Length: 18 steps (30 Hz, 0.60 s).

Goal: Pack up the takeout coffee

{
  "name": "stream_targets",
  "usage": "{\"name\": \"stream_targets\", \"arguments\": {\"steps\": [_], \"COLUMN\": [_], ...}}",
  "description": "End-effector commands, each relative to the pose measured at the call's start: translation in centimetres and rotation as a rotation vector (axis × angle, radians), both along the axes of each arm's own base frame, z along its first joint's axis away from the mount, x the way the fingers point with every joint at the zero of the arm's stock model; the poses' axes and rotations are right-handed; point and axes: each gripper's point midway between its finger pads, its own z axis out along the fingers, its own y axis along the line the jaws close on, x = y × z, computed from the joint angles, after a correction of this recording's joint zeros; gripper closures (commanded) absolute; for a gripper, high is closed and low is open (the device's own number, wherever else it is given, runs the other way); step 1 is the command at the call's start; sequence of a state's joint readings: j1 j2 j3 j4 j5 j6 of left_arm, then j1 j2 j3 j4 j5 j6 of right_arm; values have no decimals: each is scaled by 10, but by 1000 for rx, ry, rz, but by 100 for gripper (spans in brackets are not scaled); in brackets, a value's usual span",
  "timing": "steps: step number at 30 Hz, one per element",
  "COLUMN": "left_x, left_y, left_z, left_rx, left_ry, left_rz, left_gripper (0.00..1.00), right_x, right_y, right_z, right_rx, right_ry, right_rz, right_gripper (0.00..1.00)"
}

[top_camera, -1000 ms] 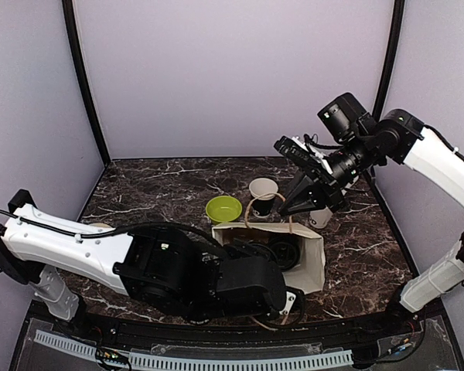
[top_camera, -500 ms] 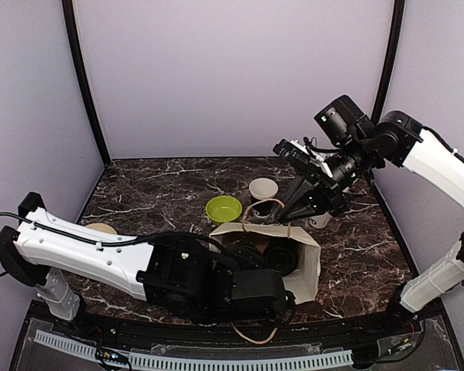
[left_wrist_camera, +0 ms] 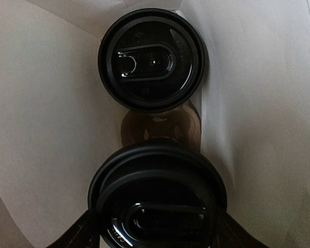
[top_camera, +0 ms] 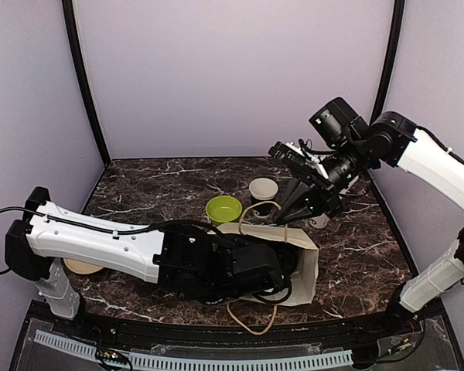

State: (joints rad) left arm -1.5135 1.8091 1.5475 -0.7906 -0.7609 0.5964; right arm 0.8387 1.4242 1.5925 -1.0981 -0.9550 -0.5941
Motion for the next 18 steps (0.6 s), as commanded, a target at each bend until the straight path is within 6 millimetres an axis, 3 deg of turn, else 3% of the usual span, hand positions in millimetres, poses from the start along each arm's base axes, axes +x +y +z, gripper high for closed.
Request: {"name": "stream_targets", "arguments": {"steps": [1, 7, 18], "left_x": [2, 6, 18], "left_y": [-5, -9, 2], "left_z": [25, 22, 4], "left_rx": [-112, -132, -107], "left_ry": [3, 12, 22], "left_rz": [-14, -24, 7], "left_gripper": [51, 51, 51], "right_x": [-3, -4, -6], "right_y": [8, 11, 6], "right_z": [8, 7, 5], "right_rx": [32, 24, 11], "right_ry": [-4, 1, -12], "right_rz": [38, 51, 56], "right_gripper": [100, 100, 100]}}
